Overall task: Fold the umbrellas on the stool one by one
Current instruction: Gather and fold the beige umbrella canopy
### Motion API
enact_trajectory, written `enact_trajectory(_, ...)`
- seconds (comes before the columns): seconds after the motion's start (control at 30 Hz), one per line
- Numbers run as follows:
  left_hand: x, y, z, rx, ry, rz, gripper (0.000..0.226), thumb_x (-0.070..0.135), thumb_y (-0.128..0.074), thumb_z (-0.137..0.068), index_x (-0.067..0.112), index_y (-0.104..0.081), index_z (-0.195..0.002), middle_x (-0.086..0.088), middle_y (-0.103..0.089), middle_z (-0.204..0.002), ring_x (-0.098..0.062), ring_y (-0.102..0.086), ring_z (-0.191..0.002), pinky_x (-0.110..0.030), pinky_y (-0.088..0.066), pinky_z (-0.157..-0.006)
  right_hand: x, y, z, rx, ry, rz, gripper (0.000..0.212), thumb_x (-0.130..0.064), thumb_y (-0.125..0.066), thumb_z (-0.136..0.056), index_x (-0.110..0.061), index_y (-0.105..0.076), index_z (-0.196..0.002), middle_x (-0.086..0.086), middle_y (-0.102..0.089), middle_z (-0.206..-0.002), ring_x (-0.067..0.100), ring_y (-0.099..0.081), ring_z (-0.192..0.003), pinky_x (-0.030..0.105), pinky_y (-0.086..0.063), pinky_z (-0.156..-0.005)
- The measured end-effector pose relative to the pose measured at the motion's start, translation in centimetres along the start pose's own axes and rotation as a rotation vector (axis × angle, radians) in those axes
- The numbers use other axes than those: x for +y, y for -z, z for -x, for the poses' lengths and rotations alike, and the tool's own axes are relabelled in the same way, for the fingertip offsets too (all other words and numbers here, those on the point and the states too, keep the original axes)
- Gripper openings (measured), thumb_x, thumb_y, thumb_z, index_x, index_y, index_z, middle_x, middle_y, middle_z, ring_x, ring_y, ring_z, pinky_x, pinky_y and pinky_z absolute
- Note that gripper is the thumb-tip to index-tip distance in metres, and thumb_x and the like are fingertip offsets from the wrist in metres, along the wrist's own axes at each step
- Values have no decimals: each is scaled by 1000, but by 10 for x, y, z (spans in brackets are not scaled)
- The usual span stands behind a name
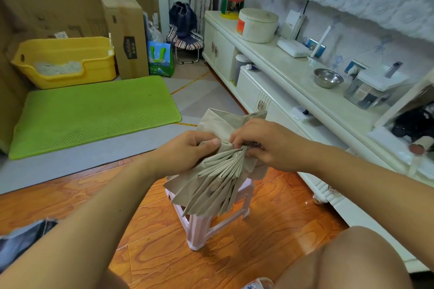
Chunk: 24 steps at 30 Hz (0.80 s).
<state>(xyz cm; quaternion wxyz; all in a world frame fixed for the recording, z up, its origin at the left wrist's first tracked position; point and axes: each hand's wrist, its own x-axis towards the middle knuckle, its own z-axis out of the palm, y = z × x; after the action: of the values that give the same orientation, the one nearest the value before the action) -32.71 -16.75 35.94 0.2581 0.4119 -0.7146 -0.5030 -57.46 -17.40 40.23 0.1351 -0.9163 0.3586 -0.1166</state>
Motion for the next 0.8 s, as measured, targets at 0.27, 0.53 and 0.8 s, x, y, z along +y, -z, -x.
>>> enact_trajectory(0.27,28,-24,41,75,-26,-409,107,83,-74,-59,60,-17,-147,22,-47,-140,0,-53,-123,-34,-47,-103,6,0,0,59,-77,-26,28,-1,-69,-79,-17,-72,-102,-6,-70,-106,11,-58,-100,32,-46,-90)
enact_trajectory(0.53,17,-58,30,508,-31,-733,65,39,-61,-85,38,-30,-143,3,-66,-116,-30,-64,-98,-43,-52,-74,-4,-8,-8,104,-65,-20,25,-8,-69,-79,-22,-71,-100,-10,-62,-94,6,-51,-90,32,-45,-84)
enact_trajectory(0.8,-9,-17,15,452,-197,-671,22,41,-84,-71,28,-76,-86,-14,-34,-156,-35,-22,-148,-45,-25,-114,-9,-8,-4,59,-19,-40,30,3,-72,-77,-20,-73,-95,-9,-62,-95,-13,-49,-92,10,-37,-81)
